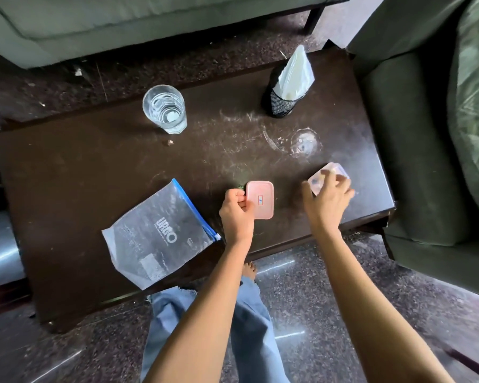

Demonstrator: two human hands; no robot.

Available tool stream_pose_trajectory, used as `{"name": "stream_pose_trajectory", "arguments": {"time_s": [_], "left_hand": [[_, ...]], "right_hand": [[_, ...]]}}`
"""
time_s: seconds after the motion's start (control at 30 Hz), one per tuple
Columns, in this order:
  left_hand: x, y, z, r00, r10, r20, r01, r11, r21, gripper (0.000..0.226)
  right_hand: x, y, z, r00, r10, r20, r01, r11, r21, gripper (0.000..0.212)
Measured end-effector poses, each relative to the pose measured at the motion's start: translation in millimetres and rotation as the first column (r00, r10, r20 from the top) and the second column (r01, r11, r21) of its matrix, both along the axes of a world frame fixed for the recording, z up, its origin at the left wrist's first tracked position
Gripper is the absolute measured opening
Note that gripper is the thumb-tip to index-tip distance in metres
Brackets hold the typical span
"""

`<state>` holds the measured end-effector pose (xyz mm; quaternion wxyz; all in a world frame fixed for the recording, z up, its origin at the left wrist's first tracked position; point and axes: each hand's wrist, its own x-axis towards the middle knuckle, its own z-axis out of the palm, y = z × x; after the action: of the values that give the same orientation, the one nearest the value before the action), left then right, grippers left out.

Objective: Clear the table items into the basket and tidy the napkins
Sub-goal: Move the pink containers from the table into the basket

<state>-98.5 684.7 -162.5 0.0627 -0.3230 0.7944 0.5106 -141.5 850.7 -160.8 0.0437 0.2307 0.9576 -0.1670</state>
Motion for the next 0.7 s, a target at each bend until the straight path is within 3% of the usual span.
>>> {"name": "stream_pose_trajectory", "arguments": {"time_s": [0.07, 0.17, 0.27, 0.33, 0.4, 0.47, 0.6, 0.67, 0.7], "left_hand": [[1.2, 2.0, 0.6, 1.0, -0.02, -0.012, 0.019, 0.997, -0.077, 0.024], [3.3, 6.7, 5.5, 0.999, -0.008, -0.051, -0.003, 0.977, -0.214, 0.028], [4.2, 13.1, 19.2, 0.981, -0.025, -0.193, -0.023, 0.97, -0.244, 0.02], [3.3, 20.1, 29.8, 0.959, -0.064, -0.275, 0.002, 0.976, -0.219, 0.015], [-1.1, 29.4, 38.3, 0.956, -0.079, -0.284, 0.057, 0.995, -0.085, 0.016], [-7.1, 39.4, 41.1, 0.966, -0.152, -0.209, 0.168, 0.984, 0.059, 0.025], [-21.2, 58.8, 31.4, 0.918, -0.392, -0.049, 0.395, 0.914, 0.089, 0.039], [-22.3, 68.6, 28.3, 0.881, -0.472, -0.036, 0.473, 0.879, 0.058, 0.041], [-20.5, 72.5, 27.3, 0.869, -0.493, -0.037, 0.495, 0.868, 0.04, 0.041]], "right_hand": [[-16.5, -4.6, -0.2, 0.97, -0.201, 0.138, 0.191, 0.978, 0.079, 0.069], [-35.9, -8.2, -5.3, 0.916, -0.286, 0.282, 0.281, 0.958, 0.059, 0.076], [-42.4, -2.7, -5.4, 0.926, -0.302, 0.225, 0.312, 0.95, -0.009, 0.062], [-34.7, 3.3, -0.7, 0.954, -0.277, 0.112, 0.295, 0.933, -0.205, 0.055], [-20.6, 9.3, 2.9, 0.941, -0.339, -0.012, 0.283, 0.803, -0.524, 0.042], [-4.2, 13.7, 3.6, 0.892, -0.451, -0.039, 0.264, 0.588, -0.764, 0.028], [16.4, 6.6, -3.7, 0.822, -0.541, 0.18, 0.335, 0.203, -0.92, 0.032], [24.4, -1.7, -5.1, 0.767, -0.584, 0.265, 0.429, 0.159, -0.889, 0.034], [27.8, -4.4, -5.9, 0.757, -0.597, 0.266, 0.465, 0.206, -0.861, 0.034]]}}
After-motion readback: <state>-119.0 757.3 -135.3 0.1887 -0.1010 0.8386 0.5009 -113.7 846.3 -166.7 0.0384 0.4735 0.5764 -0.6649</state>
